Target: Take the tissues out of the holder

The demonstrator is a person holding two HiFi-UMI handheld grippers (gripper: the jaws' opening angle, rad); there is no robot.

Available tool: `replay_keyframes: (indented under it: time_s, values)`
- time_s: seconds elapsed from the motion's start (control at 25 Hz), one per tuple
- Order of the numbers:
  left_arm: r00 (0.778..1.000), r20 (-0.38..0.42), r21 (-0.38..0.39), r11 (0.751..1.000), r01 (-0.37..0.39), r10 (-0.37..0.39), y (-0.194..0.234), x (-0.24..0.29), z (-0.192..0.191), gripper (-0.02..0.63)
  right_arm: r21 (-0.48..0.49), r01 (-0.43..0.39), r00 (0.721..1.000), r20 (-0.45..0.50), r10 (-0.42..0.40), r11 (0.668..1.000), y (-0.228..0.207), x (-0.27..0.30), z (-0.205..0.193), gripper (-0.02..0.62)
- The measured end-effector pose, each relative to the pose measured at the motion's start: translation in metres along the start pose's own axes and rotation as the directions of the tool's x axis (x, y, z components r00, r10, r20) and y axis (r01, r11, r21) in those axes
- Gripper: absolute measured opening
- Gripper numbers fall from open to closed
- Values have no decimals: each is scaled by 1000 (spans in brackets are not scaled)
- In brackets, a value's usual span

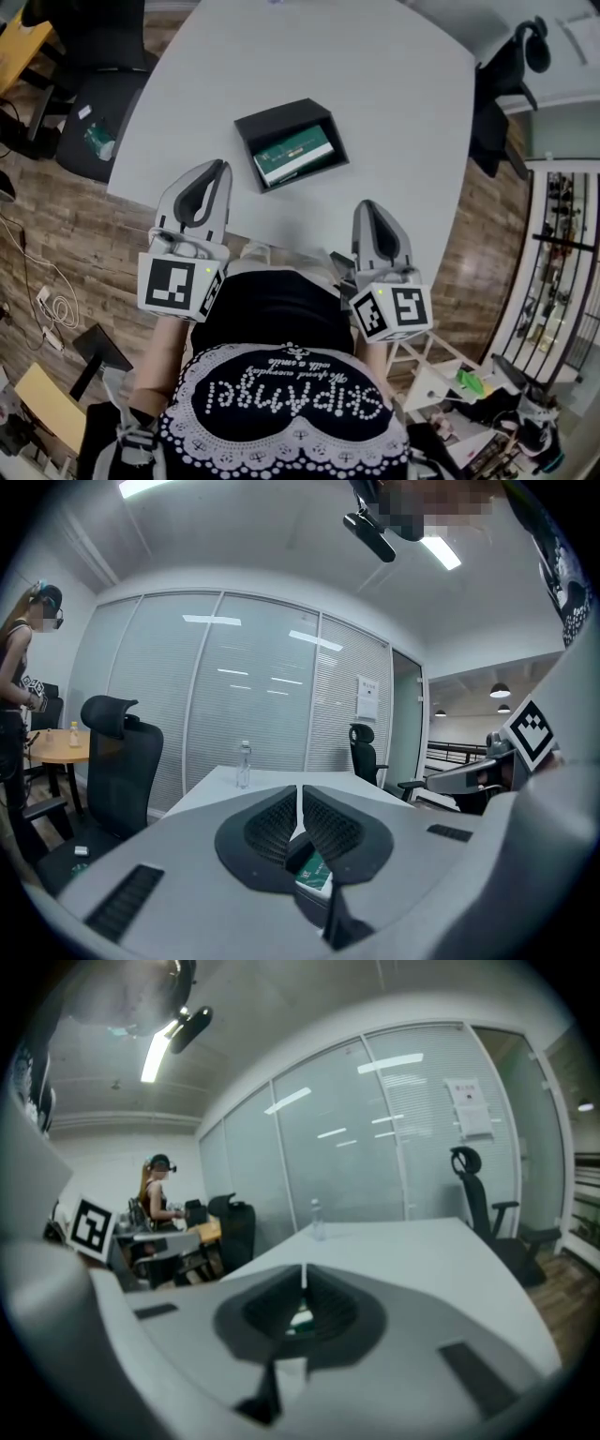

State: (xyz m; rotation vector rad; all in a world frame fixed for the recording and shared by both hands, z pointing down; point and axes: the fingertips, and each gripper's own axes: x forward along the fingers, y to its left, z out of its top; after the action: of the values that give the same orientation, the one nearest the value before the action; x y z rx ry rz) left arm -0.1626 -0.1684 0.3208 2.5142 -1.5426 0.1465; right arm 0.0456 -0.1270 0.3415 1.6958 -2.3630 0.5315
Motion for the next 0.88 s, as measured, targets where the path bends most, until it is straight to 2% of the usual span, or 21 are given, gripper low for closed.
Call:
replay_keyframes:
  time_s: [0.88]
  values:
    - [1000,-3,25,999,22,-22,-8,4,1,43,28,23,1000,11,-23,999,-12,-6,-5,35]
